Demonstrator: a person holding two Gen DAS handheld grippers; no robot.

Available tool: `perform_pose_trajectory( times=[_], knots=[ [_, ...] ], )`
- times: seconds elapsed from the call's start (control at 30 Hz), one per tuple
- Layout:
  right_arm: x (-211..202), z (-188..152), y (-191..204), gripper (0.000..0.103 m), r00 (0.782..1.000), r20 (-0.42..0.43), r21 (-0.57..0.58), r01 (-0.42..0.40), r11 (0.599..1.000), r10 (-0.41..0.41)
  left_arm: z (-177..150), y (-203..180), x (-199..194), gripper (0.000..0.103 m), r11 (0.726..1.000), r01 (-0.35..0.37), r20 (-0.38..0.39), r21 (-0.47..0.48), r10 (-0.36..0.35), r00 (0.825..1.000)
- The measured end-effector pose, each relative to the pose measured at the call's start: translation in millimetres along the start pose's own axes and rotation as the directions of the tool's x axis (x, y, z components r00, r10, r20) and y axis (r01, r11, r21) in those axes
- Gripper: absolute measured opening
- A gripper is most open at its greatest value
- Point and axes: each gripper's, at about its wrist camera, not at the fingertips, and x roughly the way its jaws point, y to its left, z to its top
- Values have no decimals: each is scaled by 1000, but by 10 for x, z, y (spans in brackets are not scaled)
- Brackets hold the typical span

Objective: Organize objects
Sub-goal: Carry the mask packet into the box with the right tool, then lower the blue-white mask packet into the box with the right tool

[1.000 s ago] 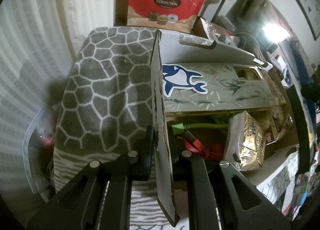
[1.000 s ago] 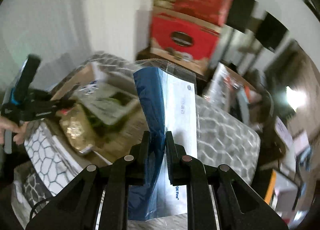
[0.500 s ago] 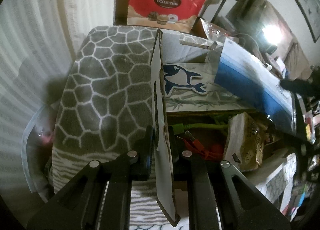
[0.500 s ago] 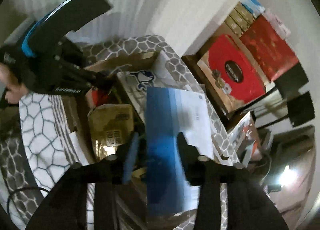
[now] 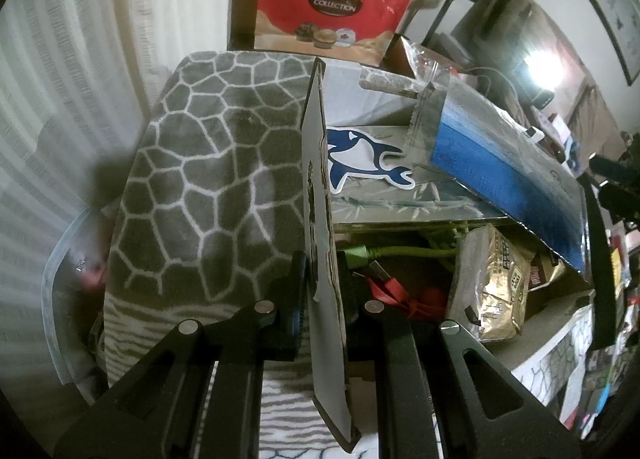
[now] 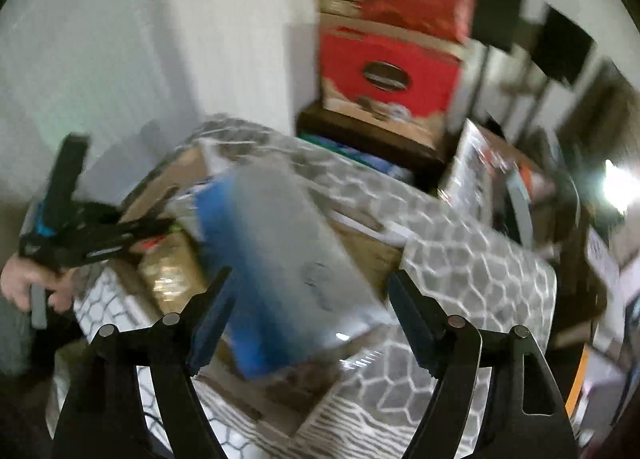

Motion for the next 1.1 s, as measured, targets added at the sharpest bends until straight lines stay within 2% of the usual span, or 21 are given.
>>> perform_pose_trajectory(
  times=[0.17, 0.33, 0.4, 0.43, 0.5, 0.6, 0.73, 0.83, 0.97, 1.07, 1.1],
  knots=[
    [13, -100, -285, 78, 996, 8, 149, -85, 985, 85, -1, 0, 0, 11, 1000, 0, -1, -1, 0, 1000],
    [101, -206, -438, 78, 996, -51, 287, -62, 956, 80, -7, 2, 1, 11, 1000, -1, -1, -2, 1, 1000],
    [130, -257, -489, 74, 993, -53, 333, -79, 940, 102, -3, 3, 1, 11, 1000, 1, 0, -2, -1, 1000],
    [136, -266, -497, 65, 993, -51, 340, -81, 937, 104, 6, 3, 1, 11, 1000, 0, -1, -1, 0, 1000],
    [114, -278, -485, 44, 994, -47, 345, -77, 936, 99, 2, 4, 1, 11, 1000, 0, -1, -2, 0, 1000],
    [55, -254, -440, 31, 994, -22, 344, -90, 935, 104, -5, -8, 3, 11, 1000, 0, -1, -4, 0, 1000],
    [-39, -179, -375, 27, 993, 19, 329, -112, 938, 113, -5, -4, 3, 11, 1000, 0, -1, -5, 0, 1000],
    [-1, -92, -301, 19, 990, 21, 319, -136, 938, 136, -18, -12, 1, 11, 1000, -1, -2, -5, 1, 1000],
    [166, 54, -191, 12, 997, -17, 271, -68, 960, 76, -18, -8, 3, 11, 1000, 0, -3, -4, 0, 1000],
    [329, 186, -166, 11, 999, -46, 227, 28, 974, -18, -2, -4, 9, 11, 1000, 0, -3, -5, 0, 1000],
    [370, 204, -197, 11, 998, -53, 228, 38, 973, -27, -9, -10, 11, 11, 1000, 0, -4, -4, 0, 1000]
  ],
)
